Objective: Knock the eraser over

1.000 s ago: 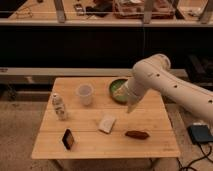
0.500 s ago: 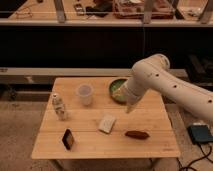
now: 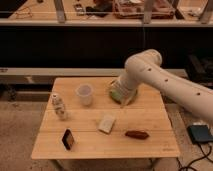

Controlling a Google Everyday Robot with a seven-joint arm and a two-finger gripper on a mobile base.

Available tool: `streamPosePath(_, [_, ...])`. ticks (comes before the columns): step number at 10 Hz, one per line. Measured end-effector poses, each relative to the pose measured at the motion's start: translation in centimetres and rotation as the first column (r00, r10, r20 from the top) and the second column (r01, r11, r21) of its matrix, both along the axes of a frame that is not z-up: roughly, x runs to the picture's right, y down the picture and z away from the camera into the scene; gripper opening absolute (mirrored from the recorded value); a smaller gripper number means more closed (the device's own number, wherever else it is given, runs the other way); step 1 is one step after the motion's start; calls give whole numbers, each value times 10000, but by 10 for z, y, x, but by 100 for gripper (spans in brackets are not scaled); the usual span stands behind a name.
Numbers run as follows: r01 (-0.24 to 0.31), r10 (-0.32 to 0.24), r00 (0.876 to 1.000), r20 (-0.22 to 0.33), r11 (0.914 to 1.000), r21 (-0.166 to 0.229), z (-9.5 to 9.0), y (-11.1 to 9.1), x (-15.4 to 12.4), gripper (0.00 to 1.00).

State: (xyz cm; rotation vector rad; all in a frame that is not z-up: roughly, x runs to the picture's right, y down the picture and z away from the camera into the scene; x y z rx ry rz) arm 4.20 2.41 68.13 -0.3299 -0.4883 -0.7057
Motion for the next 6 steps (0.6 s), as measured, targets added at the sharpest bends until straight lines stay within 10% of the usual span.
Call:
streamPosePath(3, [1426, -1532, 9796, 1297, 9859, 876, 4, -37, -60, 65])
streamPosePath(6, [2999, -3474, 8967, 2743, 9326, 2007, -19, -27, -129, 48])
